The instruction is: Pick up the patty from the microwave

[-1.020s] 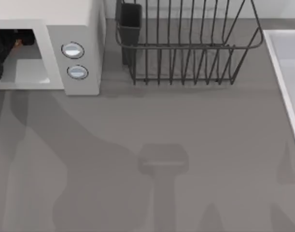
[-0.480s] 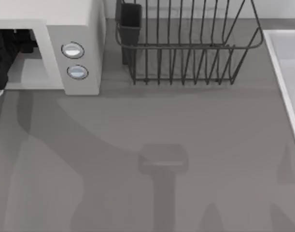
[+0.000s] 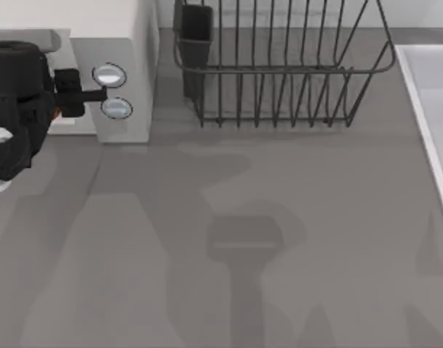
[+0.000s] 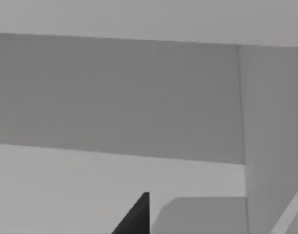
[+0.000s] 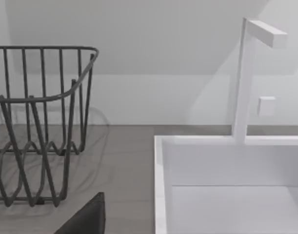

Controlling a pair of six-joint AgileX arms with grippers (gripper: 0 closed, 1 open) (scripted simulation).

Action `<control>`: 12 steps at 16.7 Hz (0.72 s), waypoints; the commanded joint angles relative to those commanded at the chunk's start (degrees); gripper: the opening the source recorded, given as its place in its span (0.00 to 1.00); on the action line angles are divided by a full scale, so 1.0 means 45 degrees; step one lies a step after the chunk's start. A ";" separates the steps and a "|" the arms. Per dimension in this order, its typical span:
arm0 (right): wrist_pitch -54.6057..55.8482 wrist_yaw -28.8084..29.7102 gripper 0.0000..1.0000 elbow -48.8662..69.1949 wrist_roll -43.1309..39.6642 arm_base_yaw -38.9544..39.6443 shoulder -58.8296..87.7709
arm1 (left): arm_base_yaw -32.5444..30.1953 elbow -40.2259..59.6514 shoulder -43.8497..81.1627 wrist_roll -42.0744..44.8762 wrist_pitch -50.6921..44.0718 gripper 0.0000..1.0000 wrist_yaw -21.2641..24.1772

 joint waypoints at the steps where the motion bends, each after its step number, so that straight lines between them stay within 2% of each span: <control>1: 0.0000 0.0000 1.00 0.0000 0.0000 0.0000 0.0000 | -0.0333 -0.0726 -0.0741 -0.0116 -0.0167 0.00 -0.0335; 5: 0.0000 0.0000 1.00 0.0000 0.0000 0.0000 0.0000 | -0.1144 -0.2307 -0.2331 -0.0398 -0.0563 0.00 -0.1147; 12: 0.0000 0.0000 1.00 0.0000 0.0000 0.0000 0.0000 | -0.0959 -0.2399 -0.1927 -0.0378 -0.0310 0.00 -0.1197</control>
